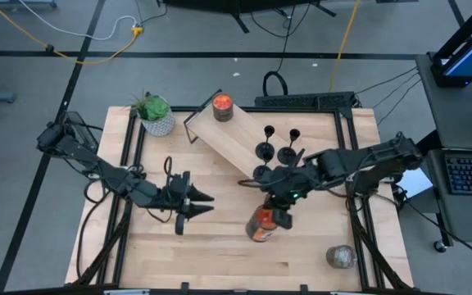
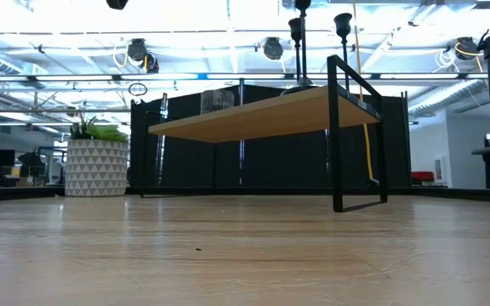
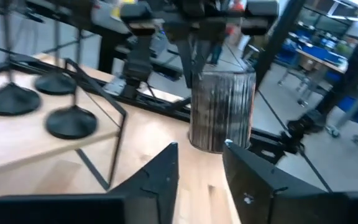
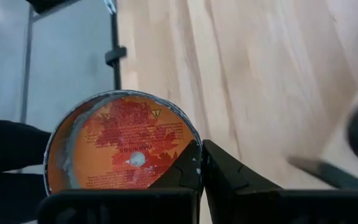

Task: Pick & Place candle stick holders
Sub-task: Put the orange scented candle on the shelf

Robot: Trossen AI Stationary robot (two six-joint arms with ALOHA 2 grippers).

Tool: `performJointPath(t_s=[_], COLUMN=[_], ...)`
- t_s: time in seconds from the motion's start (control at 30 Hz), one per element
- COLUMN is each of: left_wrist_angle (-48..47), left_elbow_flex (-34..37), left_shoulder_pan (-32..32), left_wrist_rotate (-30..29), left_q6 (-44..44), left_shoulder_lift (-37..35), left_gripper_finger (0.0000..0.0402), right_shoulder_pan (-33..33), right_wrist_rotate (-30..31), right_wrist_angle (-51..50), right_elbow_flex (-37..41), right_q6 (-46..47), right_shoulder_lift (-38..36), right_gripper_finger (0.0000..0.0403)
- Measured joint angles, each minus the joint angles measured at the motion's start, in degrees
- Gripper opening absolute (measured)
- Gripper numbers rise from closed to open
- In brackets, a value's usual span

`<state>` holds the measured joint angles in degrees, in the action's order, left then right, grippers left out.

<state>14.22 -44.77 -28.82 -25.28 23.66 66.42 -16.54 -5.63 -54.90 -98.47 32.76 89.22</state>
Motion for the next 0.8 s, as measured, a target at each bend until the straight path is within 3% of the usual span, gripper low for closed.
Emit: performJointPath(t_s=[0.43, 0.8], left_wrist_angle=[1.0, 0.7], left_elbow_flex=[0.0, -4.3], left_shoulder_pan=[-2.3, -0.9], left_wrist_rotate=[8.0, 17.6], left_q6=[0.7, 0.9], left_shoulder_lift=[2.2, 11.2], left_gripper_finger=[0.0283, 0.0354], right_shoulder_pan=[-0.3, 1.4], right_wrist_rotate=[1.1, -0.7], right_wrist_angle=[0.3, 1.2], right_elbow_flex=[-17.6, -21.3], right_q6=[-1.2, -1.7], right_shoulder_lift=[15.8, 19.6], right_gripper_finger=[0.0, 0.0])
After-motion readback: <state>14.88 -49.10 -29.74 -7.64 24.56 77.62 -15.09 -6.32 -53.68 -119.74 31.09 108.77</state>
